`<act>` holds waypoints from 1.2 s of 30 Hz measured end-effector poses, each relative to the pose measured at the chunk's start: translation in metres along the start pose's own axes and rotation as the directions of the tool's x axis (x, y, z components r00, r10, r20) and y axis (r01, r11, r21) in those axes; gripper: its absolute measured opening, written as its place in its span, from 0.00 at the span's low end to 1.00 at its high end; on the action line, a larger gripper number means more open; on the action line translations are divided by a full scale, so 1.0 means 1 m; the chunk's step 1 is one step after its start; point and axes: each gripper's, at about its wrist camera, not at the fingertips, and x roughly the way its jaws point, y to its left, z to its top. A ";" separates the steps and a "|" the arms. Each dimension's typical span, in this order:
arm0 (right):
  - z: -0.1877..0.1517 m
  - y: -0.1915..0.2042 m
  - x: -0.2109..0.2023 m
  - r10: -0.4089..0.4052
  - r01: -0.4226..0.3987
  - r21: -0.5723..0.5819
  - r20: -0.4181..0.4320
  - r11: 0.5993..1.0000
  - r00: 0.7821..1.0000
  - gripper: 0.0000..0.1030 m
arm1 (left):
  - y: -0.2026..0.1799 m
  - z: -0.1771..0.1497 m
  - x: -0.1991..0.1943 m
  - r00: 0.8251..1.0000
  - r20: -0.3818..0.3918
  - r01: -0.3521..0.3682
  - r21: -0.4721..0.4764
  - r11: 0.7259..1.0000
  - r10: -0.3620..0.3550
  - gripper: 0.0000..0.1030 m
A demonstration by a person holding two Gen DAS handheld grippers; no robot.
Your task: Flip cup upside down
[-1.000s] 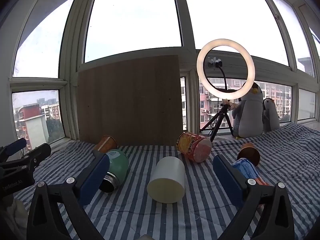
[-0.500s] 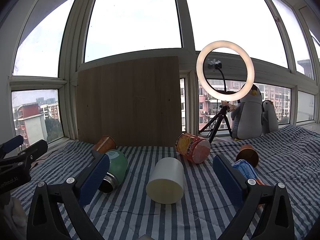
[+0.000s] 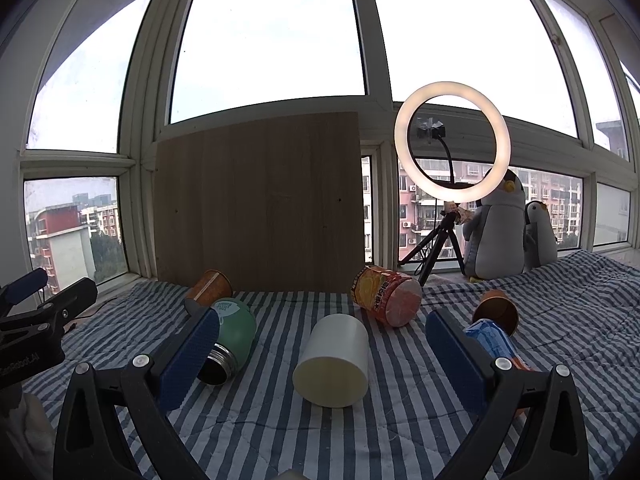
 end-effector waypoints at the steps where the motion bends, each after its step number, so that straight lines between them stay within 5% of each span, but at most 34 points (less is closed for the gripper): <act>1: 0.000 0.000 0.000 -0.001 0.001 0.000 0.000 1.000 1.000 0.99 | 0.000 0.000 0.000 1.000 0.001 -0.001 -0.001 1.000 0.001 0.99; 36: -0.003 -0.005 0.006 -0.004 0.005 0.015 -0.028 1.000 1.000 0.99 | -0.004 -0.001 0.001 1.000 -0.004 0.006 0.008 1.000 -0.006 0.99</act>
